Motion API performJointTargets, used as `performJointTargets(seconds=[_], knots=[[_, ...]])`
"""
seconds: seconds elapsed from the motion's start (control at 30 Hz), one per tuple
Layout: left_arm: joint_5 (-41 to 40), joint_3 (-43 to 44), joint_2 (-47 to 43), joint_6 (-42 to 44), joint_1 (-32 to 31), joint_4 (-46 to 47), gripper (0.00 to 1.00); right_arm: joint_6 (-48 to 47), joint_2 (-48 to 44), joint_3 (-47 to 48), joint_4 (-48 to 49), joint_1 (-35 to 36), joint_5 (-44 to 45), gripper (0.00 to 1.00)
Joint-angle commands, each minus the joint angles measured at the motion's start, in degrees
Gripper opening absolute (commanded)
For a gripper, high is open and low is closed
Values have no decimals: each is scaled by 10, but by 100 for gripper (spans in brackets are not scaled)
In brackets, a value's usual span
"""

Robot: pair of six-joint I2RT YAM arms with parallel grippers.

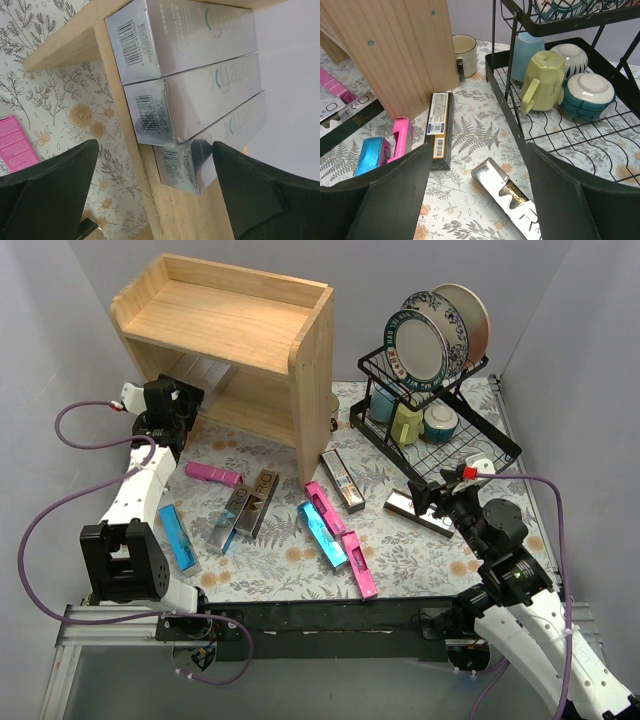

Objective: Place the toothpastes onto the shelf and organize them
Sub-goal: Adjust the toothpaste on the shelf.

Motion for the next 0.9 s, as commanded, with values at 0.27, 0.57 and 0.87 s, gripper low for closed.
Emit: performJointTargets(seconds=[0.27, 0.57, 0.87], knots=[[-34, -17, -41, -1, 0, -13, 98, -11, -15, -3, 29, 3, 4, 83], [-52, -25, -52, 9, -1, -31, 98, -11, -17, -2, 29, 4, 5, 83], [-73, -34, -62, 20, -6, -61, 98, -12, -26, -6, 29, 6, 7, 83]])
